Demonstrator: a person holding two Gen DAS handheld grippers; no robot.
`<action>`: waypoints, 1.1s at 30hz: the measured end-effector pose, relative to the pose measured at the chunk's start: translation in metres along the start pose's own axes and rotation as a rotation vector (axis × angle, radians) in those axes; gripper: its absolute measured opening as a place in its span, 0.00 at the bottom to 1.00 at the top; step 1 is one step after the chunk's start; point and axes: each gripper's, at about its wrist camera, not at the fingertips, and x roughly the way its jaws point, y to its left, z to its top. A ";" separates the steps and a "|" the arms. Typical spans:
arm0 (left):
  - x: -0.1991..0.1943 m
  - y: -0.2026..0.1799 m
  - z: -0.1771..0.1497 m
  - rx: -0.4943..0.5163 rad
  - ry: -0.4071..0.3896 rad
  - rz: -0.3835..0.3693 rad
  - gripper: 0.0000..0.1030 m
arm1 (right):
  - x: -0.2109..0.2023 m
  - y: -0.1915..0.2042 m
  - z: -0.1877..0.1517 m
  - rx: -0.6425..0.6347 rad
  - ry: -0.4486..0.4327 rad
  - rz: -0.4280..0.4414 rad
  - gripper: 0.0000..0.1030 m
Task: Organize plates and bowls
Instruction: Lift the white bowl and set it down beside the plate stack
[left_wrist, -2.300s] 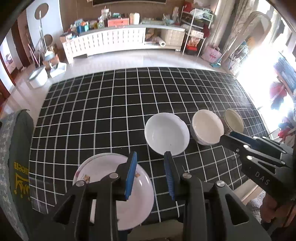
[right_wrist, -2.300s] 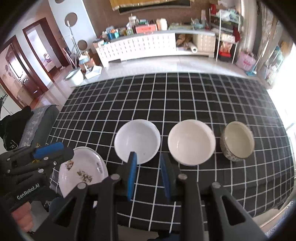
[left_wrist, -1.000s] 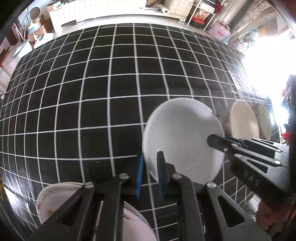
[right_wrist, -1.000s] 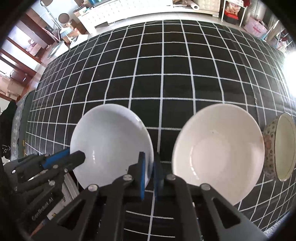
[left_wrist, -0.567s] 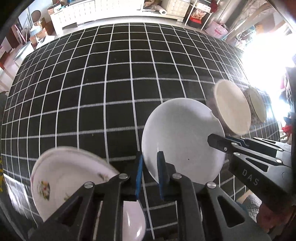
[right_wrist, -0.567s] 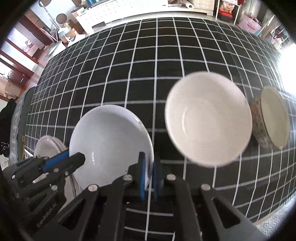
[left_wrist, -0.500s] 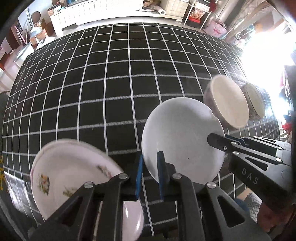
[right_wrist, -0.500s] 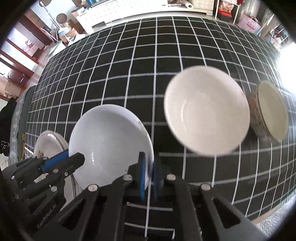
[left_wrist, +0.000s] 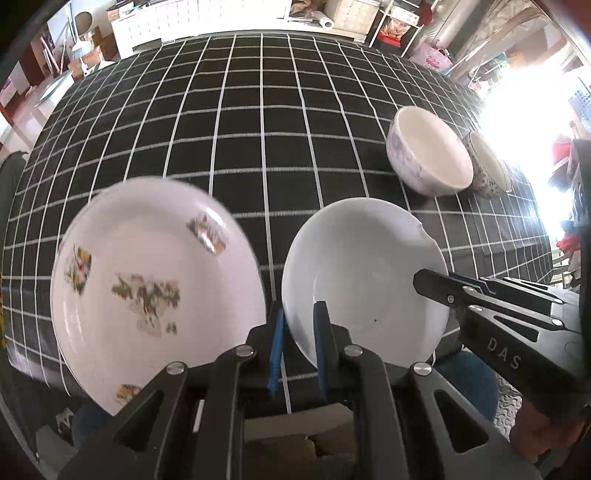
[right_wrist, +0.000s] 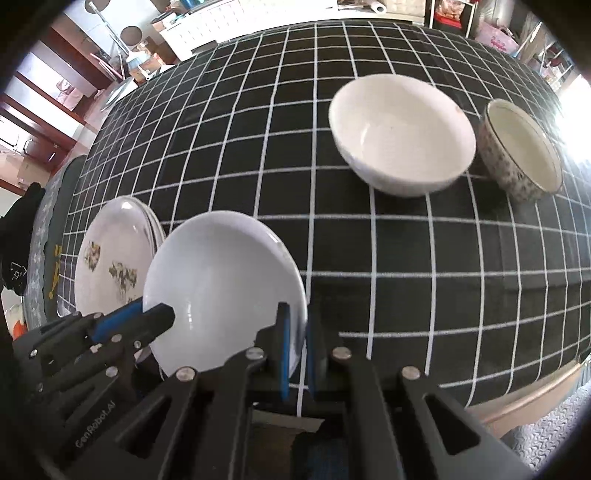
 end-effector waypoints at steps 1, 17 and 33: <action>-0.001 0.000 -0.001 0.006 0.000 0.007 0.12 | 0.001 0.001 -0.002 -0.002 0.000 -0.004 0.10; 0.004 -0.005 -0.018 0.031 -0.016 0.044 0.12 | 0.010 -0.002 -0.014 -0.021 -0.006 -0.020 0.10; -0.026 0.005 -0.008 0.029 -0.070 0.066 0.12 | 0.000 0.001 -0.007 -0.040 -0.016 -0.002 0.13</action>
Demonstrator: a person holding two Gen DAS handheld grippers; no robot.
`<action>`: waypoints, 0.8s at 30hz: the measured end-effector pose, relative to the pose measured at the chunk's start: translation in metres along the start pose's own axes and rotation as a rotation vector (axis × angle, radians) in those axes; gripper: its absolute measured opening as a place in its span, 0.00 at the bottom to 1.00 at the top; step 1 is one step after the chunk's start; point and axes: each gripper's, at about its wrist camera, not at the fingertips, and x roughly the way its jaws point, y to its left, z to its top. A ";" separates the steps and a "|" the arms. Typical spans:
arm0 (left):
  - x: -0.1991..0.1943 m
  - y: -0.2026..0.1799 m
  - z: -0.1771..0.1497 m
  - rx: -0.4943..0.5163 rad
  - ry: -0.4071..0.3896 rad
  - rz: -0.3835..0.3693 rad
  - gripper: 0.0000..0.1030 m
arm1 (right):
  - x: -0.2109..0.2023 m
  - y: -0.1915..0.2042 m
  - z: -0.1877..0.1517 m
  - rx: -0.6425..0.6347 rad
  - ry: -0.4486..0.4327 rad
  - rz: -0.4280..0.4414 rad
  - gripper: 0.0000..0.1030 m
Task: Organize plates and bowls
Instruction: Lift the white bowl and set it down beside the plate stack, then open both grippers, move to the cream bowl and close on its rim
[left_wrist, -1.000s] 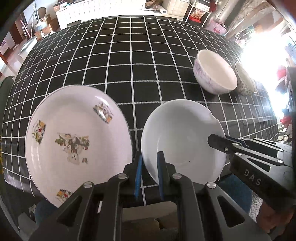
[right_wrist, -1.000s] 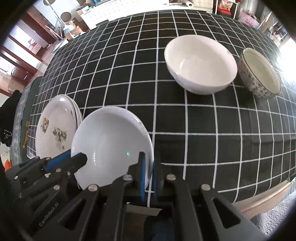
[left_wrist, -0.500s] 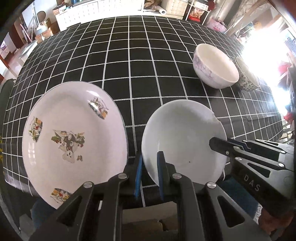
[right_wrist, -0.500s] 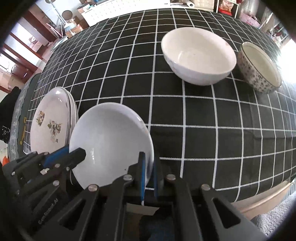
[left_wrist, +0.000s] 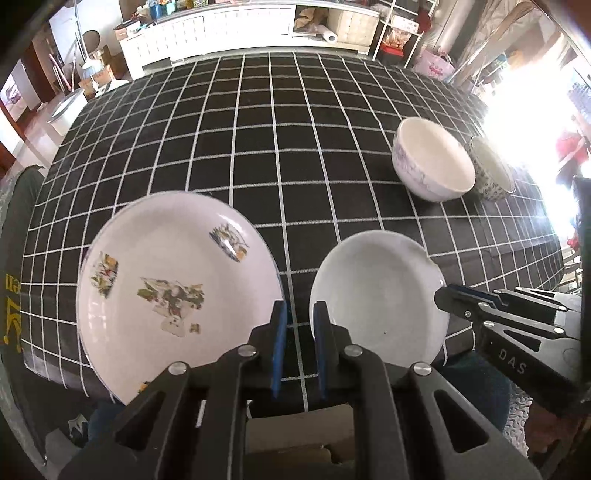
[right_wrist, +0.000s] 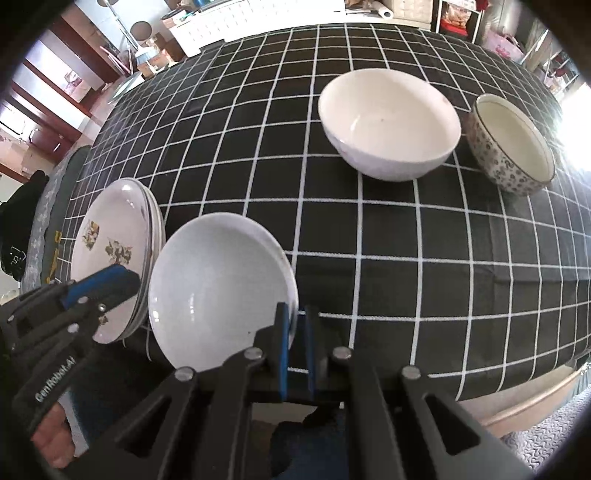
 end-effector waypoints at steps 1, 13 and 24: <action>-0.003 0.001 0.000 -0.001 -0.003 -0.003 0.12 | 0.000 0.001 0.000 -0.003 -0.001 -0.005 0.14; -0.016 -0.011 0.003 0.026 -0.026 -0.011 0.12 | -0.030 -0.008 0.006 -0.029 -0.071 -0.077 0.42; -0.048 -0.036 0.019 0.079 -0.080 -0.016 0.18 | -0.080 -0.028 0.021 -0.032 -0.146 -0.085 0.44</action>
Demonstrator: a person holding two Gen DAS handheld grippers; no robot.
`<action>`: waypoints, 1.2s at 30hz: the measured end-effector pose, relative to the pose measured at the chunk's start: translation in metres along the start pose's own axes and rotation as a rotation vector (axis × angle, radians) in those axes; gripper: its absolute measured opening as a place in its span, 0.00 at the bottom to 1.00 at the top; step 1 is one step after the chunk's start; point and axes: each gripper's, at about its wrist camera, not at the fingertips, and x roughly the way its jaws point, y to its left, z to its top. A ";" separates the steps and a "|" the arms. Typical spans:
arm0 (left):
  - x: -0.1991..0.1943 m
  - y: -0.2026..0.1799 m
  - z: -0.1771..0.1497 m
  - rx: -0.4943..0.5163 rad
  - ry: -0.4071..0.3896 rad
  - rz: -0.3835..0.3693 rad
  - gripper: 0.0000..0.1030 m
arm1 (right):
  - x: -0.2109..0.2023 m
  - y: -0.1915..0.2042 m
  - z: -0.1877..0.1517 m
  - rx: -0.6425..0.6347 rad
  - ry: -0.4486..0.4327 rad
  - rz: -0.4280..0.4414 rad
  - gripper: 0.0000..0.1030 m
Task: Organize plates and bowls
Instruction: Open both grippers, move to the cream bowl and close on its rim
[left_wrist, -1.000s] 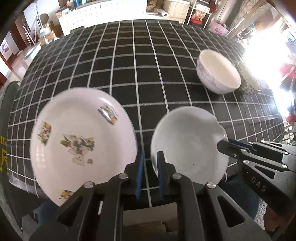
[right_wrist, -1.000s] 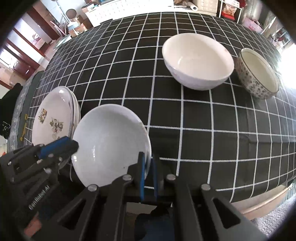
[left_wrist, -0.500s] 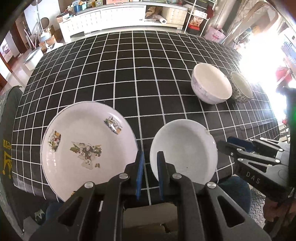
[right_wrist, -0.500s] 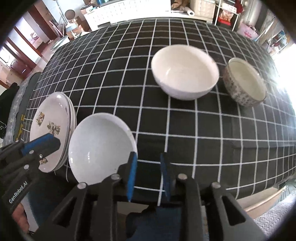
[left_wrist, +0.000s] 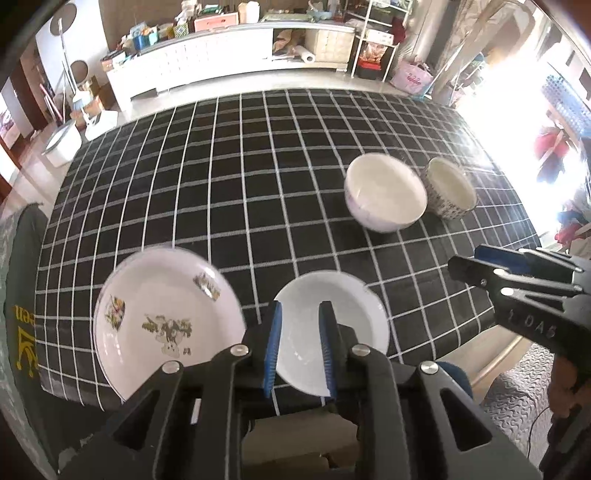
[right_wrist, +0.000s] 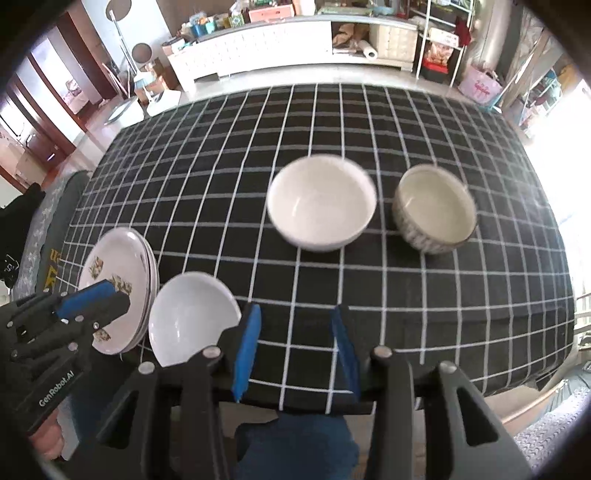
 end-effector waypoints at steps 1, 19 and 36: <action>-0.003 -0.002 0.004 0.006 -0.003 -0.005 0.20 | -0.004 -0.001 0.003 -0.002 -0.007 -0.002 0.44; 0.010 -0.032 0.082 0.057 -0.002 -0.019 0.32 | -0.019 -0.031 0.059 -0.013 -0.063 -0.049 0.45; 0.100 -0.023 0.139 -0.037 0.163 -0.106 0.32 | 0.073 -0.064 0.110 0.123 0.127 0.014 0.44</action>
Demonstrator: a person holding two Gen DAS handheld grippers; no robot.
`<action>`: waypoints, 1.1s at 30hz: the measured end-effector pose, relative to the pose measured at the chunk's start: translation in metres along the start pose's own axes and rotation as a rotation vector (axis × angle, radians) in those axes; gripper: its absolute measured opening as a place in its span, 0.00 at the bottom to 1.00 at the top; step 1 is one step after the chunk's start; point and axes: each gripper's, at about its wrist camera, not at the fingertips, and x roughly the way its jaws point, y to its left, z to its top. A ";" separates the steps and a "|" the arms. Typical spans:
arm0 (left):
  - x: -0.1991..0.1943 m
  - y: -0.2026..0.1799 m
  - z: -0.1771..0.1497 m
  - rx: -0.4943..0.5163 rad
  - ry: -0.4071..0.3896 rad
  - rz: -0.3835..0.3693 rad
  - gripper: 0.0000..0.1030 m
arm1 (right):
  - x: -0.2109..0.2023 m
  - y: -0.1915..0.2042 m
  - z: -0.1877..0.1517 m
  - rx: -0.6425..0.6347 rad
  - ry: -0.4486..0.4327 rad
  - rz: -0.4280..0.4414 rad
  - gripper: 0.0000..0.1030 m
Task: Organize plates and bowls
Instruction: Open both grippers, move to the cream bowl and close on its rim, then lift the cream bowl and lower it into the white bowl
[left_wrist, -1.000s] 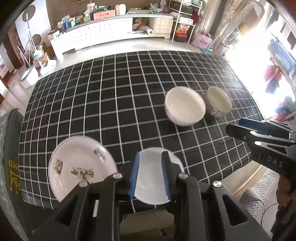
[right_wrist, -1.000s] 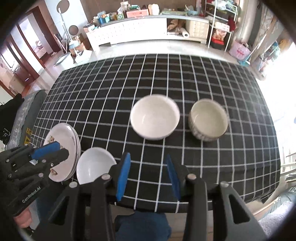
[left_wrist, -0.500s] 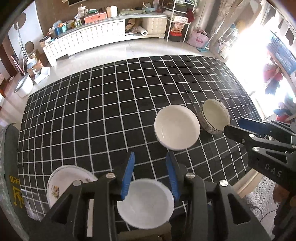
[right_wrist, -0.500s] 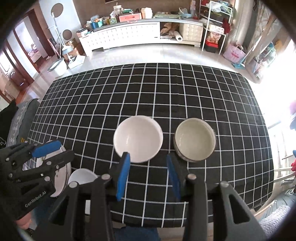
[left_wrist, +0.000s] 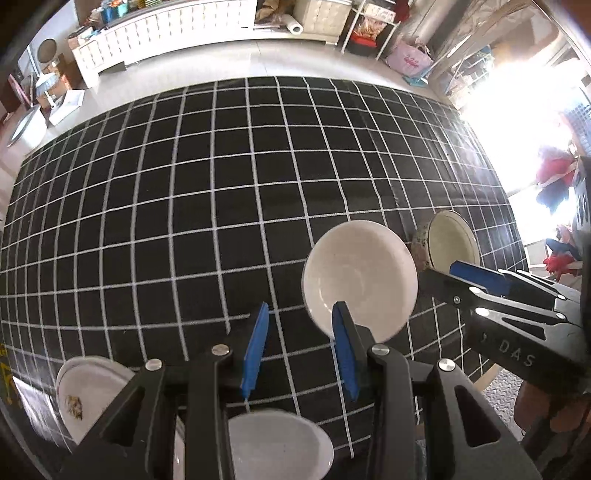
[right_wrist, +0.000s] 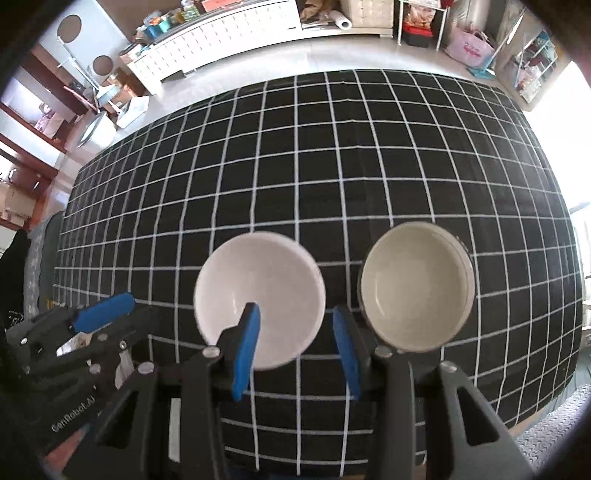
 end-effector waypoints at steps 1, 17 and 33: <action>0.006 -0.001 0.004 0.002 0.008 -0.005 0.32 | 0.003 0.000 0.002 0.002 0.002 -0.004 0.44; 0.070 -0.008 0.006 0.036 0.095 0.019 0.21 | 0.054 -0.005 -0.006 0.026 0.091 -0.068 0.18; 0.075 -0.018 -0.028 0.016 0.143 0.001 0.12 | 0.047 0.020 -0.064 0.054 0.105 -0.121 0.11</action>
